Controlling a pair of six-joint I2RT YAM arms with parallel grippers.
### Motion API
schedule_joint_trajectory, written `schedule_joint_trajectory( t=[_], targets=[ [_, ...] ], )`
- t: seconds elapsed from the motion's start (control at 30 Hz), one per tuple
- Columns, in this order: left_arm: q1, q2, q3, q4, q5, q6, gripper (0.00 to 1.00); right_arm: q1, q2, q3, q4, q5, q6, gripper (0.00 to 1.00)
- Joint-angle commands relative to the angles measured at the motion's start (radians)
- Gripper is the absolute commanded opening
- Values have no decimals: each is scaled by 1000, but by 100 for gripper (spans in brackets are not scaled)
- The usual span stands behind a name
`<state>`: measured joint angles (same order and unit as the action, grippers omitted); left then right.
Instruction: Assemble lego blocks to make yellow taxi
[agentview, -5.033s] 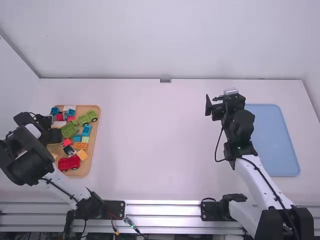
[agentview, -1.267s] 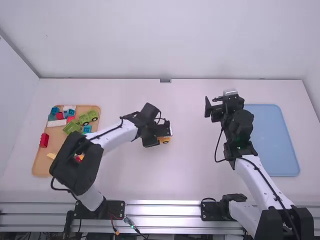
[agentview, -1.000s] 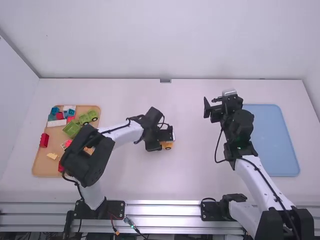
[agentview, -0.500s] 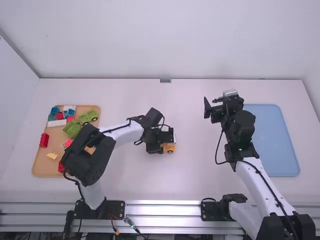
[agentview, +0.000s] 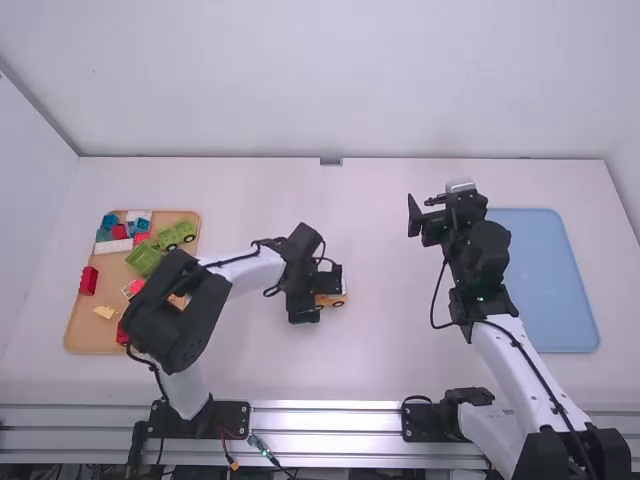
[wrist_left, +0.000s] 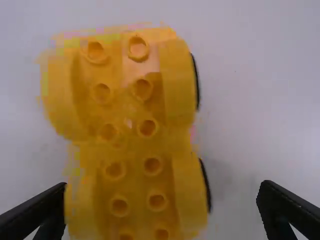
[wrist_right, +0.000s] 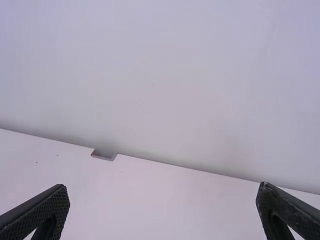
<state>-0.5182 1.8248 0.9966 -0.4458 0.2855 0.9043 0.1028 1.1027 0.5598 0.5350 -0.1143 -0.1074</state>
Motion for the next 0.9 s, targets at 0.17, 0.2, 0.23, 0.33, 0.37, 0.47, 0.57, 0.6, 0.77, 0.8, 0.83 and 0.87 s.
schedule_joint_trajectory(
  t=[0.17, 0.2, 0.23, 0.33, 0.37, 0.47, 0.57, 0.6, 0.77, 0.8, 0.83, 0.87],
  targets=[
    [115, -232, 129, -143, -45, -60, 99, 3, -12, 30, 3, 2, 6, 99],
    [135, -249, 129, -146, -48, -72, 99, 3, -12, 30, 3, 2, 6, 99],
    [159, -266, 128, -147, -61, -85, 99, 3, -12, 30, 3, 2, 6, 99],
    [262, -316, 123, -145, -98, -180, 99, 3, -12, 30, 4, 3, 6, 99],
    [327, -336, 122, -142, -138, -276, 98, 3, -12, 30, 4, 2, 5, 99],
    [509, -367, 122, -114, -294, -714, 99, 3, -12, 30, 8, 2, 6, 99],
    [729, -364, 119, -151, -380, -994, 99, 3, -12, 30, 10, 2, 6, 99],
    [789, -359, 116, -171, -380, -1014, 99, 3, -12, 30, 10, 2, 6, 99],
    [1001, -336, 116, -229, -374, -1116, 99, 3, -12, 30, 10, 2, 3, 99],
    [1032, -336, 115, -229, -377, -1131, 99, 3, -12, 30, 10, 2, -5, 99],
    [1046, -336, 115, -232, -377, -1138, 99, 3, -12, 30, 10, 2, -6, 99],
    [1072, -336, 115, -234, -381, -1147, 99, 3, -12, 30, 10, 3, -5, 99]
  ],
)
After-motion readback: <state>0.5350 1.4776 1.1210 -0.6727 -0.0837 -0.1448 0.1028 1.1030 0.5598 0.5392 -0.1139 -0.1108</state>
